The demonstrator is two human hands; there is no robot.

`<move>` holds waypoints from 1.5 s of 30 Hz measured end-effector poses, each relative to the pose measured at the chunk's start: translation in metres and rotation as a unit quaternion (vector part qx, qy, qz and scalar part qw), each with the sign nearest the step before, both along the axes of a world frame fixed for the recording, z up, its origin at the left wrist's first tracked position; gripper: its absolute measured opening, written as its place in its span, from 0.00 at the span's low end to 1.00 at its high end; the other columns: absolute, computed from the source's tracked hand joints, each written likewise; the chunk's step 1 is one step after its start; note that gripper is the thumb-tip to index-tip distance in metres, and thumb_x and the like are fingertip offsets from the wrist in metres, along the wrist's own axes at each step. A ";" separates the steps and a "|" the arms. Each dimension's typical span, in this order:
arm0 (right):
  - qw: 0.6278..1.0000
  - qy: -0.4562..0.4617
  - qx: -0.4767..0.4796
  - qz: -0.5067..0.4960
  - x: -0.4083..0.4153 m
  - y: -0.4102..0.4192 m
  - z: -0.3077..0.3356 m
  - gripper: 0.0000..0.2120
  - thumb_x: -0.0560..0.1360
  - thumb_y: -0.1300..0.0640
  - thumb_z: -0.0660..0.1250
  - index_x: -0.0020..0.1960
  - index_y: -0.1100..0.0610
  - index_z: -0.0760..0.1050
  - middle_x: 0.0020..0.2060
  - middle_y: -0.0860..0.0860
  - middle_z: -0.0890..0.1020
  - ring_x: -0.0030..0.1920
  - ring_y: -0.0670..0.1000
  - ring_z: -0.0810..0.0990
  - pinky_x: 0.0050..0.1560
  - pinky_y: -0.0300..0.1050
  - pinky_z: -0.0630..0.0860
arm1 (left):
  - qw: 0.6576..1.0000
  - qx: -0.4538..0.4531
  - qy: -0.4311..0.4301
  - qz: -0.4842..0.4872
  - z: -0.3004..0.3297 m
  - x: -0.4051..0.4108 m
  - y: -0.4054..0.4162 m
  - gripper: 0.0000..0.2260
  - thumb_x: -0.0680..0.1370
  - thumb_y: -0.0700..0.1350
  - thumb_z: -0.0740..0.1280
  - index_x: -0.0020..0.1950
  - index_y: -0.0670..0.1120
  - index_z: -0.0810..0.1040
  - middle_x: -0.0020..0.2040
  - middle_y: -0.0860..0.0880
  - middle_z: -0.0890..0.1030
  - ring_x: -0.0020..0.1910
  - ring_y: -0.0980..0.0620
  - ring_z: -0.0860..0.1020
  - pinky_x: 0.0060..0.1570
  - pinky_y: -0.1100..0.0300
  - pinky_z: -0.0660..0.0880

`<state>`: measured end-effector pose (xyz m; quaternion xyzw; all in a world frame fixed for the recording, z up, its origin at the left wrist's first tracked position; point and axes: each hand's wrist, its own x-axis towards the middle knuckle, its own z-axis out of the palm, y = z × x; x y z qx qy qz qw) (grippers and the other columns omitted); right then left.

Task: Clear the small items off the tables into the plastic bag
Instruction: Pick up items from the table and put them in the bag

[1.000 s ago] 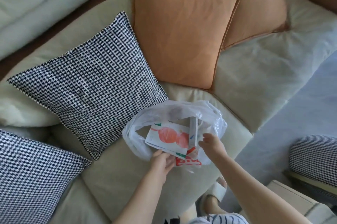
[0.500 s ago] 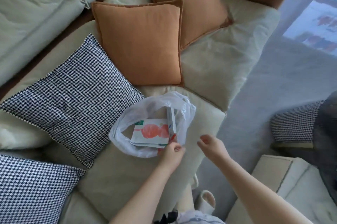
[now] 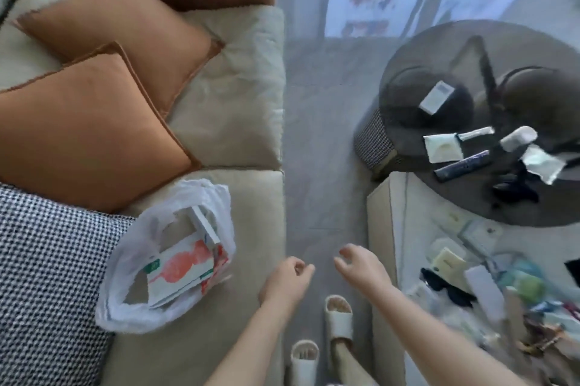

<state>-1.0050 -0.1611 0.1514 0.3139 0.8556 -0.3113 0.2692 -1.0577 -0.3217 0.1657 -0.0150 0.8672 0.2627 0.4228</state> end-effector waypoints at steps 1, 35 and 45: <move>1.000 -0.003 0.003 -0.021 0.013 0.002 -0.001 0.19 0.76 0.48 0.60 0.63 0.54 0.74 0.61 0.52 0.78 0.63 0.52 0.74 0.61 0.44 0.71 | 1.000 0.008 -0.006 -0.021 -0.002 0.007 0.004 0.15 0.76 0.58 0.63 0.56 0.51 0.78 0.55 0.51 0.82 0.56 0.49 0.78 0.59 0.55 0.74; 0.804 -0.001 -0.042 -0.593 0.574 -0.066 0.003 0.13 0.74 0.48 0.64 0.55 0.53 0.77 0.54 0.51 0.81 0.54 0.52 0.78 0.54 0.45 0.75 | 0.837 -0.012 0.014 -0.547 -0.003 0.452 0.087 0.16 0.77 0.59 0.59 0.58 0.53 0.77 0.56 0.54 0.80 0.55 0.52 0.78 0.51 0.58 0.74; 0.796 -0.027 -0.033 -0.604 0.723 -0.090 -0.003 0.18 0.77 0.47 0.61 0.64 0.52 0.72 0.62 0.51 0.77 0.60 0.53 0.75 0.57 0.45 0.73 | 0.843 -0.033 0.015 -0.536 -0.014 0.555 0.055 0.15 0.77 0.58 0.61 0.56 0.52 0.78 0.55 0.53 0.80 0.55 0.53 0.77 0.47 0.60 0.70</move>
